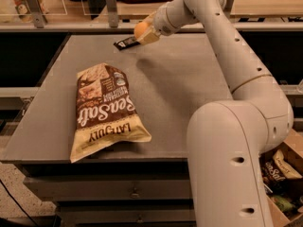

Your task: Move orange near rxbar chocolate

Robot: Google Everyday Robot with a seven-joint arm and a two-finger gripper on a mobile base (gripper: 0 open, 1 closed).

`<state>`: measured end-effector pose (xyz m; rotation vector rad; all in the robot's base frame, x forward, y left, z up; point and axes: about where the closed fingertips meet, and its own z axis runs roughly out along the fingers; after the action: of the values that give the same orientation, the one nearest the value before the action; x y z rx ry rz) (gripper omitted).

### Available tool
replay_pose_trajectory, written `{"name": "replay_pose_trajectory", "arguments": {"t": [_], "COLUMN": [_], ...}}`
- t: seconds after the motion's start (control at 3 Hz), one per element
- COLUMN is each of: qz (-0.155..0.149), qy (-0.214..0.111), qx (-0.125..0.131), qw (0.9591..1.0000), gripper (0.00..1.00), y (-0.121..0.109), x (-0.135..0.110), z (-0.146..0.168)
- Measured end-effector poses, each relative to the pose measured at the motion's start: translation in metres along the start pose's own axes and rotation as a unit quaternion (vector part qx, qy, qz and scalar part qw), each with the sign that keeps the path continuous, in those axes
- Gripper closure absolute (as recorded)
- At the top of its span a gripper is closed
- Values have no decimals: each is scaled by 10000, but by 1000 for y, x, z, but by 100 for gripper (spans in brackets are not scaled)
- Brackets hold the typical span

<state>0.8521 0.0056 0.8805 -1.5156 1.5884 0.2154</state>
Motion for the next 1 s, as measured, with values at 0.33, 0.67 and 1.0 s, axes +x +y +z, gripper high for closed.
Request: {"name": "replay_pose_trajectory", "arguments": {"t": [0.33, 0.67, 1.0], "qz": [56, 112, 176], "qy": [34, 65, 104], "qx": [-24, -69, -93], "qw": [10000, 9999, 9997], "gripper": [100, 82, 59], "y": [5, 10, 15], "x": [4, 8, 14], "z": [4, 9, 15]}}
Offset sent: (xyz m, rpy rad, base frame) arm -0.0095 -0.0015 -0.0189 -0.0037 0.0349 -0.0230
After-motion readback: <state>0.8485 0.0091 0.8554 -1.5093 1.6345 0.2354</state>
